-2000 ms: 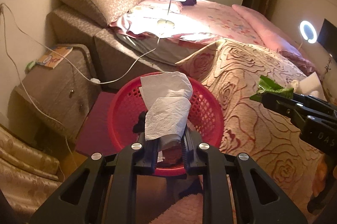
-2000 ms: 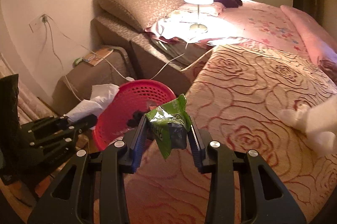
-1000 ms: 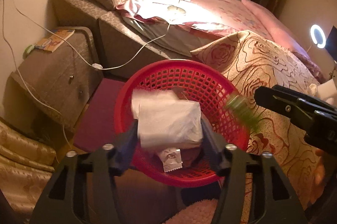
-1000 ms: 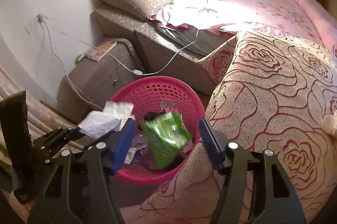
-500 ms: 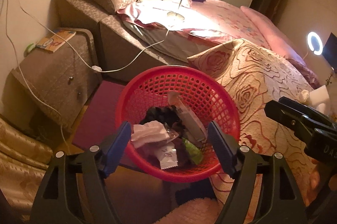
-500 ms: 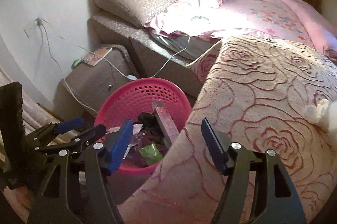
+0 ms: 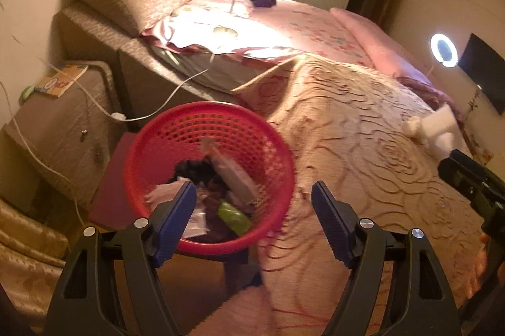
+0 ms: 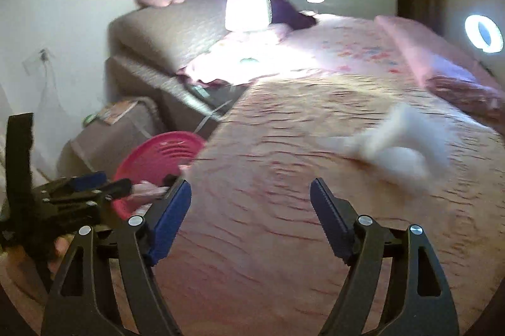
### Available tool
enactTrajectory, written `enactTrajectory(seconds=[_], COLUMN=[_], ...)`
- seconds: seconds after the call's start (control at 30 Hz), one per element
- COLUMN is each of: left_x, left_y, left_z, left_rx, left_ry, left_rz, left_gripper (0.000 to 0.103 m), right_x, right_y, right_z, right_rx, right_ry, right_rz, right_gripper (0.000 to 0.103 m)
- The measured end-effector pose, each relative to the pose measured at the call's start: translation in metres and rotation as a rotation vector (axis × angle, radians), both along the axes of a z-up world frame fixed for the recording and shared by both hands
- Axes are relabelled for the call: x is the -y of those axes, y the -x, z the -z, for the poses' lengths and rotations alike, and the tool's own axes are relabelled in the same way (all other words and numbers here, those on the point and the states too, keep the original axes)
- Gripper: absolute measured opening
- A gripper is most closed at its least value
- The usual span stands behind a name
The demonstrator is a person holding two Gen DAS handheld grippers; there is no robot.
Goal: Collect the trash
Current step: 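Move both tools back toward the white foam block on the bed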
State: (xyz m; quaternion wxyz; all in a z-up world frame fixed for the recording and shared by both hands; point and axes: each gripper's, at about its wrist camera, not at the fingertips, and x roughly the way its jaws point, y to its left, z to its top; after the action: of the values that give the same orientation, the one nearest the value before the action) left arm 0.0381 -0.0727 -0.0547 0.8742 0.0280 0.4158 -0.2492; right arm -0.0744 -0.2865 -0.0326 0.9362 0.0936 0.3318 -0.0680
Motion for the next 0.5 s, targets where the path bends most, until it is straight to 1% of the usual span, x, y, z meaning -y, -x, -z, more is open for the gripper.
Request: enactTrajectory(seconds=[0.17,0.2,0.27,0.4,0.5], left_x=[0.024,0.028,0.038,0.056,0.064], left_y=[0.016,0.018,0.023,0.033,0.039], left_z=[-0.003,-0.002,0.0,0.006,0.01], left_rx=[0.01,0.01,0.01,0.009,0.008], left_ry=[-0.003,-0.006,-0.015,-0.039,-0.057], left_rz=[0.059,0.068,0.089,0.129,0.151], left_gripper=[0.073,0.073,0.073,0.073,0.073], right_x=[0.054,0.07,0.09,0.111,0.122], right_y=[0.037,0.043,0.046,0.044,0.035], right_z=[0.0,0.002,0.007,0.014,0.019], right_rx=[0.018,0.012,-0.005,-0.014,-0.014], right_ry=[0.06,0.064,0.071,0.121,0.118], right_rz=[0.16,0.2,0.238,0.278,0.268], right_gripper=[0.082,0.082,0.082,0.082,0.082])
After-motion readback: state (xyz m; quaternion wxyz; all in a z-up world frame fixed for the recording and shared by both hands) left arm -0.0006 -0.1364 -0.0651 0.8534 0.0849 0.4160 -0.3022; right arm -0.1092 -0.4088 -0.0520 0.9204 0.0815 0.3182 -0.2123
